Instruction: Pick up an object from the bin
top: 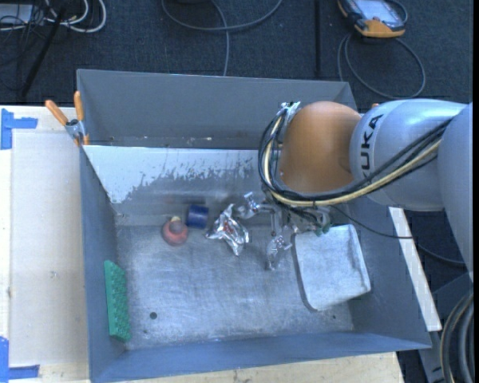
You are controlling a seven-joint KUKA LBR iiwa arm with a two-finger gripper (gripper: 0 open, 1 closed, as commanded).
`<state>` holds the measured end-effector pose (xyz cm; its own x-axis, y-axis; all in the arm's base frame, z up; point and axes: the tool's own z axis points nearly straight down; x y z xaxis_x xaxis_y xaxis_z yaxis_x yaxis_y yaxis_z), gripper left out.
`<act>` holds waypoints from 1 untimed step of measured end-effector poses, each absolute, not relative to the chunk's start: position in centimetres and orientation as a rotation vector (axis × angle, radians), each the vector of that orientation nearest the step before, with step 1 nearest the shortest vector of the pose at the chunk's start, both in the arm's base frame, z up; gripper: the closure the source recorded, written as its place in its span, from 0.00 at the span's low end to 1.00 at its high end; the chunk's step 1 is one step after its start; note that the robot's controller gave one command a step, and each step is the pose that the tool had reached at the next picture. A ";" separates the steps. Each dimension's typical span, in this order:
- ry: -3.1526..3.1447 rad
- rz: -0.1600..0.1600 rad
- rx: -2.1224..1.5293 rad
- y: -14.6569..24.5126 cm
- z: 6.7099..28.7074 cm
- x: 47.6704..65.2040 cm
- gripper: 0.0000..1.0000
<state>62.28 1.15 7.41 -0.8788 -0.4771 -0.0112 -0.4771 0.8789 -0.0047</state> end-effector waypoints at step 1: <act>3.014 -0.006 -0.859 4.9 7.4 62.4 0.00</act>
Offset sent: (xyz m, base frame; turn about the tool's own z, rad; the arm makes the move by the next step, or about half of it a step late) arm -0.0015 0.0380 -0.0041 -0.0578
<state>62.42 4.87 7.38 -0.8497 -0.5272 -0.0058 -0.5272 0.8497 -0.0056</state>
